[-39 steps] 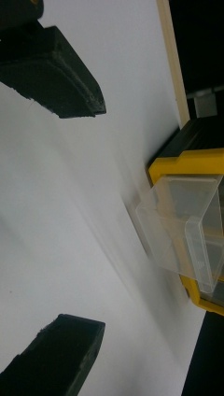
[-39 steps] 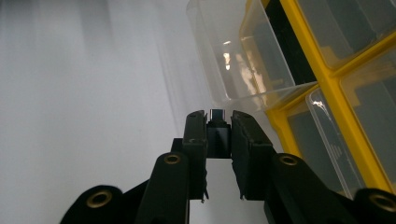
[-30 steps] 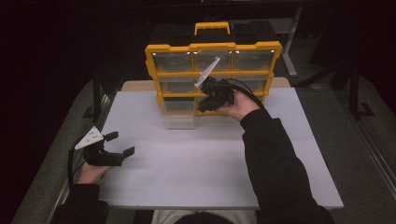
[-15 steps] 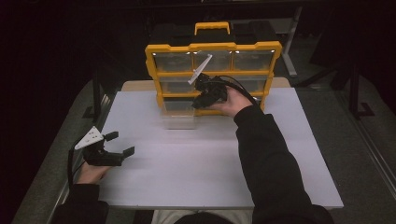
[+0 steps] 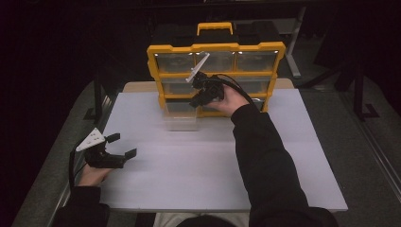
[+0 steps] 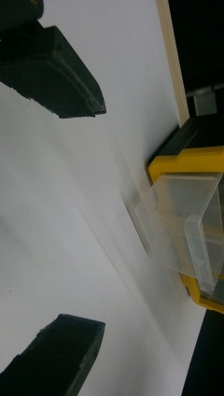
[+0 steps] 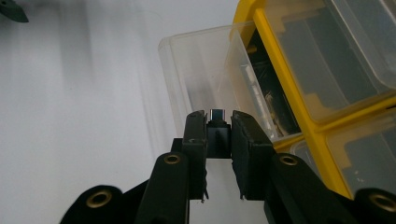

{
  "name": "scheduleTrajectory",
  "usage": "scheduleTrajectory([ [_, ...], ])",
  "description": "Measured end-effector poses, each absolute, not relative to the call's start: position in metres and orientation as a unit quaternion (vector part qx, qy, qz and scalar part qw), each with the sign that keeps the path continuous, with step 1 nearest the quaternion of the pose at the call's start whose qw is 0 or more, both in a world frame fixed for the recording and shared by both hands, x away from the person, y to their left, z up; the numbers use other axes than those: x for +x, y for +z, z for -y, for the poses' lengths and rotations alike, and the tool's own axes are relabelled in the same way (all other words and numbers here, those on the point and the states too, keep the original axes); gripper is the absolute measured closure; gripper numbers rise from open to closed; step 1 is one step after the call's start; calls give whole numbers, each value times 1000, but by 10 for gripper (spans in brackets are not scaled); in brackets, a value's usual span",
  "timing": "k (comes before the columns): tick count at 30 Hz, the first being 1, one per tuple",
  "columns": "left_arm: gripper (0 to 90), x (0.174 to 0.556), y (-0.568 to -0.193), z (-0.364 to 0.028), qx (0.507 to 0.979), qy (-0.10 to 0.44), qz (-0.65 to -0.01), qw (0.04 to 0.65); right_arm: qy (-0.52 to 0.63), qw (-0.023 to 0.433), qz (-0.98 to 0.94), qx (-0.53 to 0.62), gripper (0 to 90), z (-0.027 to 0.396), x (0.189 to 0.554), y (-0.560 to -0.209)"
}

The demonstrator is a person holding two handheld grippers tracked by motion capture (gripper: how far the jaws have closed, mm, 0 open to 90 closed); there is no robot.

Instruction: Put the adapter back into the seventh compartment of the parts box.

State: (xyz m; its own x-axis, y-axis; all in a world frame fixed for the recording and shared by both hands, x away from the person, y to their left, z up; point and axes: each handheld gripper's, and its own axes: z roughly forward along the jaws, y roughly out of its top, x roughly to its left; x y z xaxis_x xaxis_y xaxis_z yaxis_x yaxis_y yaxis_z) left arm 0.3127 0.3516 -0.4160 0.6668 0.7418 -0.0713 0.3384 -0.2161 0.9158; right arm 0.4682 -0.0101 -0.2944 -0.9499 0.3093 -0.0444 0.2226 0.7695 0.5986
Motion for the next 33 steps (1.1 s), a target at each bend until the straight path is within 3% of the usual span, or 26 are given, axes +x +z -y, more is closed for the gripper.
scheduleTrajectory([
  [33, 0, 314, -416, -351, 758, 196, -353, 512, 307, 47, -940, 137, 746, -28, 490, -340],
])
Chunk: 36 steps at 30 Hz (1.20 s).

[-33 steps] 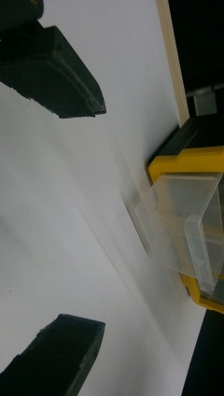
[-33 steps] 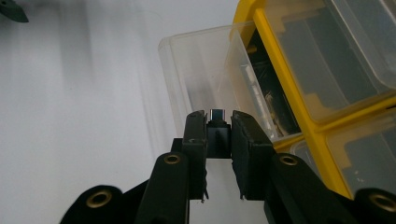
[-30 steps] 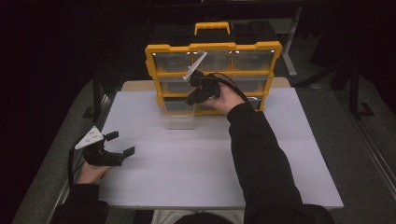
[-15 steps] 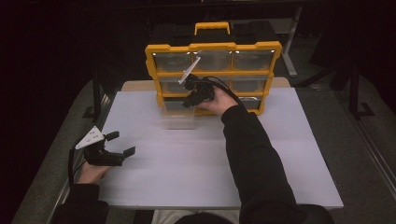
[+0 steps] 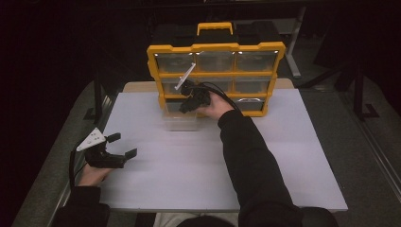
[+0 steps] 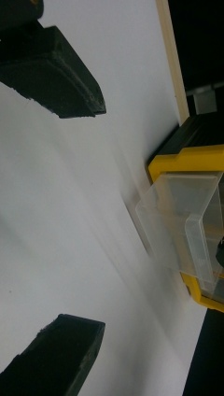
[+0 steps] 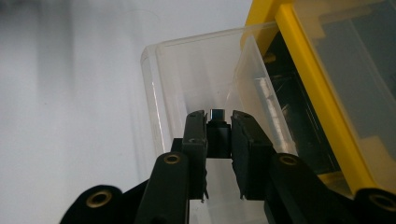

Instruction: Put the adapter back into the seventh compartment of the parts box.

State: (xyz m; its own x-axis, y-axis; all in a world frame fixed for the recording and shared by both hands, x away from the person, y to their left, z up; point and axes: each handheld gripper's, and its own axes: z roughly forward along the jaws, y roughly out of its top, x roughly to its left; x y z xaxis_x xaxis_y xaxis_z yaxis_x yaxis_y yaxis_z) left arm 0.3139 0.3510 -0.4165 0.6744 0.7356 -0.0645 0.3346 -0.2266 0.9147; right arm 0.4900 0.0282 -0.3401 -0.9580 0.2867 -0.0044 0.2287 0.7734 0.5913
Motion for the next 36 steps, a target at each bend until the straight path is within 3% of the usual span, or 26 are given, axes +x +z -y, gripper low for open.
scheduleTrajectory([
  [7, 0, 314, -416, -351, 758, 196, -352, 512, 297, 45, -944, 136, 742, -33, 492, -347],
  [9, 0, 314, -417, -351, 758, 196, -352, 512, 297, 55, -943, 137, 672, -33, 491, -346],
  [16, 0, 314, -417, -350, 759, 195, -352, 512, 297, 66, -942, 143, 598, -28, 487, -339],
  [24, 0, 314, -417, -350, 760, 195, -351, 510, 302, 88, -936, 156, 383, -19, 482, -329],
  [36, 0, 314, -417, -349, 761, 193, -350, 511, 309, 94, -926, 198, 153, 1, 473, -324],
])
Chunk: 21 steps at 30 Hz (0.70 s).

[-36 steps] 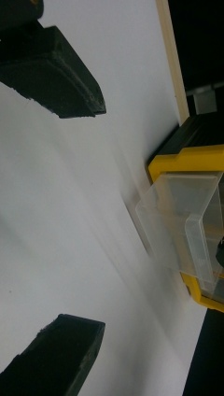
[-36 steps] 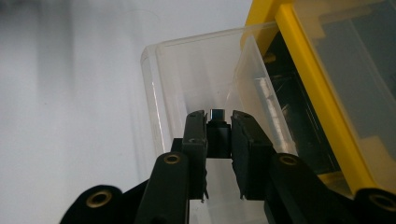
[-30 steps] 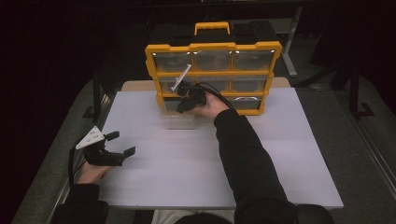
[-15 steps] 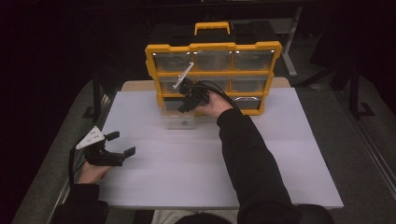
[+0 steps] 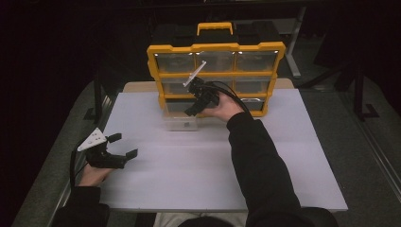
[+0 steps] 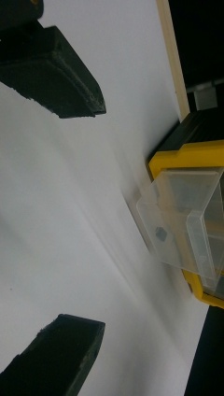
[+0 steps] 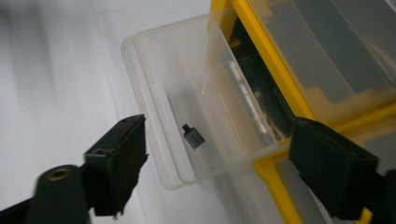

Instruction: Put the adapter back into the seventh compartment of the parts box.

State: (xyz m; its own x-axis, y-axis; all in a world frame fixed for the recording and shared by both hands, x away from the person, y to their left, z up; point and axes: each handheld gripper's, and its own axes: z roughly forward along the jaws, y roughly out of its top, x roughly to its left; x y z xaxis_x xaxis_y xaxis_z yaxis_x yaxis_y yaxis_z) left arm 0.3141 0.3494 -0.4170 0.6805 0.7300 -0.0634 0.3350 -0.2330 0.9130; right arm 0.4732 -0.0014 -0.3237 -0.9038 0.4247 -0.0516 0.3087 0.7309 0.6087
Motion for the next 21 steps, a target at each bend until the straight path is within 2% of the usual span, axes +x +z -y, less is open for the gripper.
scheduleTrajectory([
  [6, 0, 314, -417, -349, 761, 193, -350, 511, 322, 91, -920, 203, 117, 16, 465, -322],
  [15, 0, 314, -418, -348, 761, 192, -352, 510, 329, 104, -913, 216, 10, 40, 454, -325],
  [21, 0, 315, -418, -348, 763, 192, -352, 508, 340, 109, -904, 234, 0, 58, 445, -329],
])
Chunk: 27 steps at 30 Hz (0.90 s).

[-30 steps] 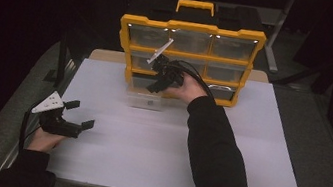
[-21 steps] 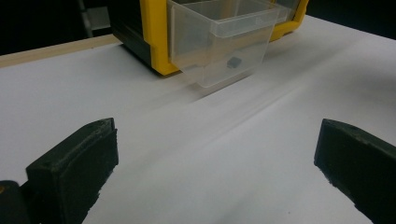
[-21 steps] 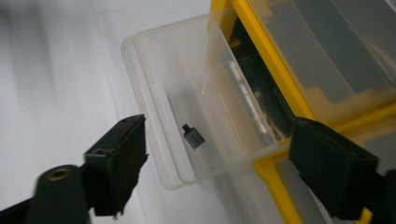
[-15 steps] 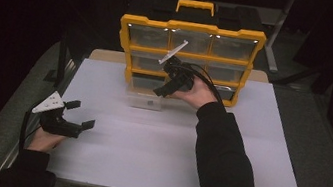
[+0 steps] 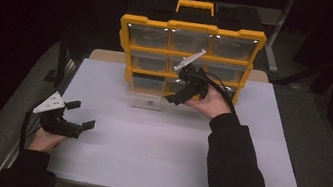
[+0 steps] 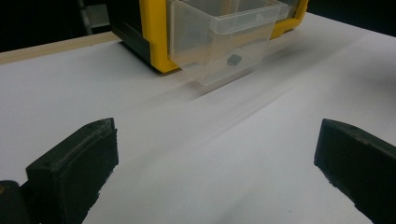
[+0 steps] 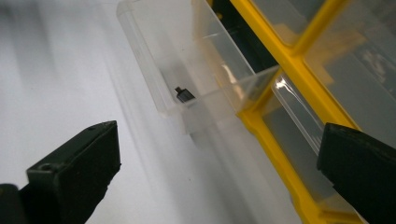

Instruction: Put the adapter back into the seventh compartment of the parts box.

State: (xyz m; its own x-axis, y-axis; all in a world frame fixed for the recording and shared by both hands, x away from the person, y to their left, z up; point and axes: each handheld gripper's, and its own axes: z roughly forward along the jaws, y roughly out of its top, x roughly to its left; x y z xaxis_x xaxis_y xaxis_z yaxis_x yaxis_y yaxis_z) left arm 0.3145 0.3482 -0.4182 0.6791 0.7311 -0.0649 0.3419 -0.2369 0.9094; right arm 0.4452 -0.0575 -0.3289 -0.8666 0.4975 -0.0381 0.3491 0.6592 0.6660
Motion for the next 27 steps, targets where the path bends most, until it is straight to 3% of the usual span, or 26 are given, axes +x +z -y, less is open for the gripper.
scheduleTrajectory([
  [27, 0, 315, -419, -347, 767, 191, -350, 503, 358, 125, -887, 264, 0, 112, 417, -340],
])
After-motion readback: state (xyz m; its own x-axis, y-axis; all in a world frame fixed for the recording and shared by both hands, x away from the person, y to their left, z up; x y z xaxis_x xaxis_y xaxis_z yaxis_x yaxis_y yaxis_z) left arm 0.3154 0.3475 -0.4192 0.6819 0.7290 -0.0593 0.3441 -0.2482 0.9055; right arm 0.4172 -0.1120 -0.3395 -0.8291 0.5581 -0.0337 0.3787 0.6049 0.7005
